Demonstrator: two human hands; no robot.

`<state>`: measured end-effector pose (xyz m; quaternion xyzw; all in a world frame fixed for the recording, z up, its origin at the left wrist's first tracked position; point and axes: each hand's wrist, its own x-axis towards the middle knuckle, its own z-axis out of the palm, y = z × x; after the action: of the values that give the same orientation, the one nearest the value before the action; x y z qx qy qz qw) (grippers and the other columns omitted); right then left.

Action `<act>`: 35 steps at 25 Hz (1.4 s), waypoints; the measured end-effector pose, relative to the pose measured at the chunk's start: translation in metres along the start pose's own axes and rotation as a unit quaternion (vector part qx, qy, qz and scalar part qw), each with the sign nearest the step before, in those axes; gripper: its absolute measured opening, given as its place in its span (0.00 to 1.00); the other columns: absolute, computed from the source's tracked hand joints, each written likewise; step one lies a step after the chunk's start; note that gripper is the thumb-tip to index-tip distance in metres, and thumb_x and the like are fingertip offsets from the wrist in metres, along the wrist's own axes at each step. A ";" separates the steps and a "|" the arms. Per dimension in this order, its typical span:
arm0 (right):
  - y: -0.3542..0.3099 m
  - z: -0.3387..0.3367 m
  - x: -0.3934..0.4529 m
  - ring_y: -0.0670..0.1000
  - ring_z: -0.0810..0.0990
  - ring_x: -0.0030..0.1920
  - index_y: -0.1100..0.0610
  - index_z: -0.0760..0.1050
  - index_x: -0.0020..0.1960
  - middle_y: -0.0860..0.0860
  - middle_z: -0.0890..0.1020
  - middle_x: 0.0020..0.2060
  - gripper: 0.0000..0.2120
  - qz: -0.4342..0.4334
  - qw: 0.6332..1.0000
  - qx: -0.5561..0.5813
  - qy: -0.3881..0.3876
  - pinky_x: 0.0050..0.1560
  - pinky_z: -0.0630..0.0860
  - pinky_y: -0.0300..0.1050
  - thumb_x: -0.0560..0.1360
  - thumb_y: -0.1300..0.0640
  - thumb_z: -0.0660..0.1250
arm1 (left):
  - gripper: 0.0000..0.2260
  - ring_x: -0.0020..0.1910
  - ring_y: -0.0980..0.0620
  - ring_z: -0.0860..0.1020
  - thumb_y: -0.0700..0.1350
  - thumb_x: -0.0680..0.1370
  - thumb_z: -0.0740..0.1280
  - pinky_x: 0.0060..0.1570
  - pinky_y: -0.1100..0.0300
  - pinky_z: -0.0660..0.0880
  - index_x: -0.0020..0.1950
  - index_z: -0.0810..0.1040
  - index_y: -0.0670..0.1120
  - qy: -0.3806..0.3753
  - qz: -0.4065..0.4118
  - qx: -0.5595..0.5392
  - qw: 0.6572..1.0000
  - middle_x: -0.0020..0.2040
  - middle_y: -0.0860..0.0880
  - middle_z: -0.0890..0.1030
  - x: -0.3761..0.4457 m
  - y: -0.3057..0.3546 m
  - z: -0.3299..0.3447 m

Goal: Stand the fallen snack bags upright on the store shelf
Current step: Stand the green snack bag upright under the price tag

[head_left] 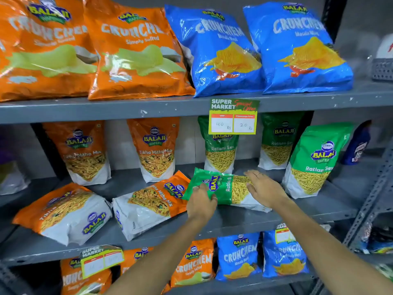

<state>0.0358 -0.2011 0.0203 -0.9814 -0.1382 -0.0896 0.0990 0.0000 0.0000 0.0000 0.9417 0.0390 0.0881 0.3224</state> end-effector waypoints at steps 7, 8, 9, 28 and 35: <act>0.052 0.023 0.078 0.57 0.66 0.70 0.58 0.62 0.69 0.56 0.62 0.73 0.22 0.020 0.990 0.000 -0.136 0.65 0.67 0.52 0.78 0.51 0.56 | 0.37 0.60 0.40 0.77 0.64 0.70 0.65 0.53 0.51 0.75 0.69 0.64 0.38 -0.316 -0.390 -0.358 0.787 0.66 0.39 0.75 0.033 0.017 0.055; 0.058 0.028 0.088 0.57 0.67 0.68 0.59 0.62 0.69 0.57 0.63 0.72 0.23 0.029 0.987 0.005 -0.156 0.64 0.68 0.52 0.77 0.49 0.56 | 0.40 0.62 0.40 0.75 0.64 0.69 0.66 0.53 0.51 0.75 0.69 0.63 0.38 -0.307 -0.409 -0.413 0.753 0.67 0.38 0.73 0.036 0.016 0.061; 0.064 0.035 0.097 0.58 0.69 0.67 0.59 0.62 0.69 0.58 0.65 0.71 0.25 0.041 0.984 0.009 -0.175 0.63 0.68 0.52 0.77 0.48 0.56 | 0.40 0.62 0.39 0.75 0.64 0.68 0.68 0.52 0.50 0.75 0.69 0.63 0.37 -0.291 -0.417 -0.449 0.735 0.67 0.38 0.73 0.039 0.016 0.067; 0.074 0.032 0.056 0.49 0.80 0.35 0.59 0.75 0.35 0.52 0.81 0.33 0.13 0.210 0.838 0.478 -0.158 0.30 0.75 0.30 0.70 0.51 0.71 | 0.18 0.53 0.43 0.76 0.34 0.76 0.63 0.49 0.43 0.75 0.65 0.69 0.41 -0.101 -0.275 -0.619 0.729 0.58 0.41 0.77 0.025 0.032 0.068; 0.053 0.008 -0.003 0.51 0.79 0.50 0.64 0.75 0.56 0.56 0.81 0.52 0.19 0.170 0.812 0.533 -0.168 0.40 0.71 0.42 0.70 0.54 0.70 | 0.19 0.59 0.44 0.75 0.33 0.76 0.63 0.59 0.48 0.74 0.66 0.68 0.38 -0.116 -0.201 -0.559 0.796 0.63 0.41 0.76 0.018 0.020 0.026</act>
<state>0.0491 -0.2499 0.0033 -0.7824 -0.0097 0.1828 0.5953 0.0227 -0.0290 -0.0054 0.5713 0.1336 -0.0824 0.8056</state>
